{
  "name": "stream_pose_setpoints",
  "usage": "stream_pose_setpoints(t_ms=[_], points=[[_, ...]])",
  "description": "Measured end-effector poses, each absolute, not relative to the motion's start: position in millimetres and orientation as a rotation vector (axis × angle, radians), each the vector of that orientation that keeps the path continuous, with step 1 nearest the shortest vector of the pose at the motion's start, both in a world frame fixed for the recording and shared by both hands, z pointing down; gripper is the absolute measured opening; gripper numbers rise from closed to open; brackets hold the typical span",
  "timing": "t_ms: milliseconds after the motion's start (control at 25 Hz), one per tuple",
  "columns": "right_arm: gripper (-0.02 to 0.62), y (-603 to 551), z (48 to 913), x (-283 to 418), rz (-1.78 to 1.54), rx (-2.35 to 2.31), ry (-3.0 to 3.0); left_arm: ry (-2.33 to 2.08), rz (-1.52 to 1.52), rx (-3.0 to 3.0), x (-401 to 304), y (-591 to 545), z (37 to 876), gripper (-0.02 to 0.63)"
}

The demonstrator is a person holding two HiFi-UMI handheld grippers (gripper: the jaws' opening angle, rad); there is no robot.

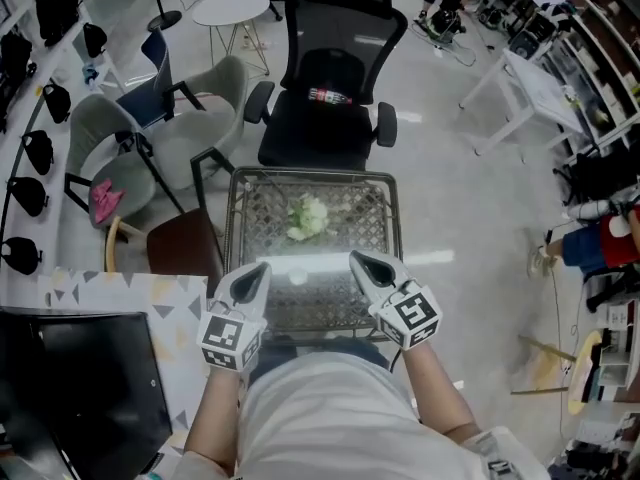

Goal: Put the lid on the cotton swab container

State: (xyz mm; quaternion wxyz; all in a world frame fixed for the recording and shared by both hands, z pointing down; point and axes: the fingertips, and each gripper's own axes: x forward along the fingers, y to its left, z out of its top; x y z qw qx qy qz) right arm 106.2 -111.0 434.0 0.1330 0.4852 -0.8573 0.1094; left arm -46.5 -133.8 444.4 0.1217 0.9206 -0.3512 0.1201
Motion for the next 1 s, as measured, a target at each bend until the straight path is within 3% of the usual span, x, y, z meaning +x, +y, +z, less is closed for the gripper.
stream_pose_setpoints(t_ms=[480,1000], points=[[0.003,-96,342,147,0.094,1.617,-2.566,-1.009,0.161,2.846,-15,-149,360,0.009],[0.003,-81,315,164,-0.032,1.693,-2.573,-0.962,-0.018,2.912,10,-140,316,0.009]])
